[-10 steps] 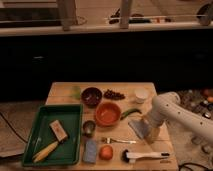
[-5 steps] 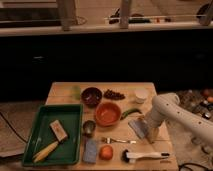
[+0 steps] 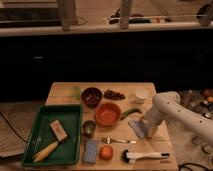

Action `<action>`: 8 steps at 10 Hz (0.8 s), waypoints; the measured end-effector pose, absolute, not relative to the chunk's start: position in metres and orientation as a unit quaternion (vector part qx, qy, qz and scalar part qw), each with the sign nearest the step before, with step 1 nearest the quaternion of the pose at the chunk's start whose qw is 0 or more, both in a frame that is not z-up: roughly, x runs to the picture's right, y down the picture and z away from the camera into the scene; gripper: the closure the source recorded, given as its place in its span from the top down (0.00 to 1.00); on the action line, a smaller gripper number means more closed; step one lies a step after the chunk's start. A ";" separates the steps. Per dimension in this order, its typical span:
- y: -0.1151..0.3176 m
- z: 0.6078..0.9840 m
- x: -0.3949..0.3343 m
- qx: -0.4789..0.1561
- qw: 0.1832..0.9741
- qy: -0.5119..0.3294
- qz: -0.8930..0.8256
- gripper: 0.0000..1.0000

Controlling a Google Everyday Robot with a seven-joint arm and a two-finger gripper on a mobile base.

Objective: Wipe purple bowl with towel

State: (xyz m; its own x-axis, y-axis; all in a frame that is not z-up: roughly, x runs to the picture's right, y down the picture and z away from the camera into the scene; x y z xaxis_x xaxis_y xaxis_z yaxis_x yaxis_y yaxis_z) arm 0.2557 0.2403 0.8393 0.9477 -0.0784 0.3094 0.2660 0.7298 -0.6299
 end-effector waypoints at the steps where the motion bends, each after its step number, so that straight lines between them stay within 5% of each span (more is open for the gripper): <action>1: 0.244 0.837 0.256 -0.360 0.919 -0.131 -0.097 0.01; 8: 0.229 0.824 0.241 -0.346 0.919 -0.150 -0.115 0.00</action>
State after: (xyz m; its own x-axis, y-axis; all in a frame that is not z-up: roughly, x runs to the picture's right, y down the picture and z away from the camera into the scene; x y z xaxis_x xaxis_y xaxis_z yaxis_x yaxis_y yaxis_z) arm 0.2412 0.2295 0.8242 0.9288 -0.1071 0.3548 0.3144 0.7343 -0.6016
